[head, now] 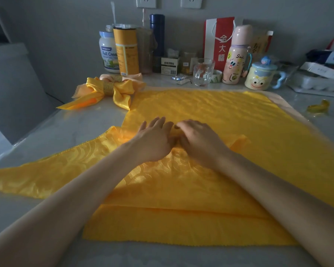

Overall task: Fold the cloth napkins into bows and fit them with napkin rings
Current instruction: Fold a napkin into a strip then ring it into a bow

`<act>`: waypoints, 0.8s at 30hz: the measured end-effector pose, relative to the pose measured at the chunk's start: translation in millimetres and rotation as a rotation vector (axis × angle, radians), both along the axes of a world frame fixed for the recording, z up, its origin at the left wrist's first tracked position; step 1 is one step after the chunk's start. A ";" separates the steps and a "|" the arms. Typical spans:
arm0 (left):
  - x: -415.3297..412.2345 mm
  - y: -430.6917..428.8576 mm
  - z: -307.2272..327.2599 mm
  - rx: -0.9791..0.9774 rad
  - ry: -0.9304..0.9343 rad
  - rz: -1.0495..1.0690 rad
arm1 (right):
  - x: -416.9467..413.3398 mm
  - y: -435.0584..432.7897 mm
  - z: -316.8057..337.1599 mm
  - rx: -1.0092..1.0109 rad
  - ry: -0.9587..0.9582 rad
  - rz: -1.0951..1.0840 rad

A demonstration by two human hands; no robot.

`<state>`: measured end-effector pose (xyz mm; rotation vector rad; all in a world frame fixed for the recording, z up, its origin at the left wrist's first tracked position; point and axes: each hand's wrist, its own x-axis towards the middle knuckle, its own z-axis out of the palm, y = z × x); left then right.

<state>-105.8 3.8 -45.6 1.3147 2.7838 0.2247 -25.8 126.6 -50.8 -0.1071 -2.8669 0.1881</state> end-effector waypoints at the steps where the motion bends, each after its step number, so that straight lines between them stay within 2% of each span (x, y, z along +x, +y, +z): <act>1: 1.4 0.9 -3.1 -0.045 -0.031 0.029 | -0.6 -0.2 -4.0 -0.016 -0.046 0.023; 6: 0.8 0.4 -9.1 -0.088 -0.138 0.084 | -1.3 8.2 -5.7 -0.116 -0.297 -0.049; 10: -1.8 -1.4 -8.5 -0.074 -0.156 0.073 | 1.8 15.9 -4.1 -0.096 -0.348 -0.084; 13: -0.2 -1.3 -10.8 -0.041 -0.122 0.076 | 11.6 20.1 -0.9 -0.121 -0.314 -0.089; 16: 0.6 -0.6 -9.1 -0.004 -0.105 0.068 | 26.9 22.3 6.4 -0.208 -0.177 -0.093; 20: -4.7 -9.2 10.7 0.114 -0.207 -0.022 | 34.1 26.0 18.9 -0.212 -0.149 -0.078; 24: -17.3 -26.4 24.4 0.001 -0.240 -0.060 | 35.3 32.3 25.7 -0.364 -0.190 -0.063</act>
